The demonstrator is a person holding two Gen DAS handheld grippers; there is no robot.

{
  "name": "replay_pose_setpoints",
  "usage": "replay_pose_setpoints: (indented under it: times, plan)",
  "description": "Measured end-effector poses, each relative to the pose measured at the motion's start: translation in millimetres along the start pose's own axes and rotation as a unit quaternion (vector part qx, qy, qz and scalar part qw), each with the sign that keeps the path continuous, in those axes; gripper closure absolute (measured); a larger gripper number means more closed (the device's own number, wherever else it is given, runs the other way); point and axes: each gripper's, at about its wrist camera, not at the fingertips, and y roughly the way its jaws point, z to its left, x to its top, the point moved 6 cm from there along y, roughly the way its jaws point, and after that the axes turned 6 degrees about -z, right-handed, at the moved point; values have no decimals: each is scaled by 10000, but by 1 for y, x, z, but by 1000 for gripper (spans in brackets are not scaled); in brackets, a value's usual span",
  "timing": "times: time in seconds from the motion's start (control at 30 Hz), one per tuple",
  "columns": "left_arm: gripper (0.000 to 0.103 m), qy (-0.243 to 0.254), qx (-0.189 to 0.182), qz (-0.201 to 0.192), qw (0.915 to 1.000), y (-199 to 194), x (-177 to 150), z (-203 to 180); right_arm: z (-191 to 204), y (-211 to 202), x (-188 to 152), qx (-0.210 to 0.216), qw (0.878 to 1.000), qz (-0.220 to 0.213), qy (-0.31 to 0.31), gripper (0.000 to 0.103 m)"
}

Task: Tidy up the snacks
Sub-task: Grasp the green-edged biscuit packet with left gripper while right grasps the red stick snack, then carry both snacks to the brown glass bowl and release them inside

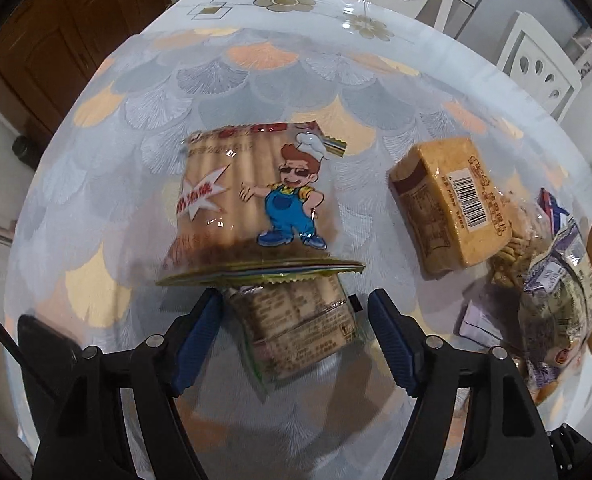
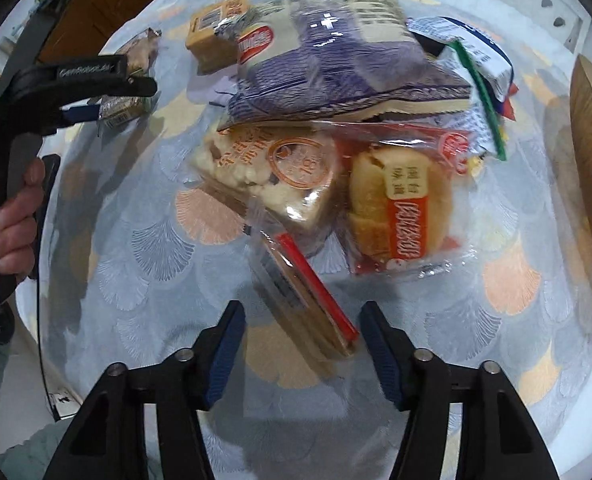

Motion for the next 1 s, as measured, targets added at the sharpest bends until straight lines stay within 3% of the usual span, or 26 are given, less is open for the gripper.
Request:
replay_pose_setpoints:
  times: [0.07, 0.13, 0.27, 0.3, 0.47, 0.77, 0.93, 1.0]
  plan:
    - [41, 156, 94, -69, 9998, 0, 0, -3, 4, 3, 1, -162, 9998, -34, -86, 52]
    - [46, 269, 128, -115, 9995, -1, -1, -5, 6, 4, 1, -367, 9991, -77, -216, 64]
    - [53, 240, 12, -189, 9995, -10, -7, -2, 12, 3, -2, -330, 9990, -105, -284, 75]
    - [55, 147, -46, -210, 9997, -13, -10, 0, 13, 4, -3, -305, 9991, -82, -289, 82]
    - [61, 128, -193, -166, 9996, -24, -22, -5, 8, -3, -25, -92, 9997, 1, -206, 88]
    - [82, 365, -599, -73, 9975, -47, -53, -29, -10, -14, -52, 973, 9941, 172, 450, 91]
    - [74, 278, -606, 149, 9977, -42, -57, -29, -24, -19, -58, 993, 9937, 149, 507, 91]
    - [48, 171, -663, 454, 9966, -33, -62, -26, -29, -18, -55, 1019, 9932, 165, 547, 91]
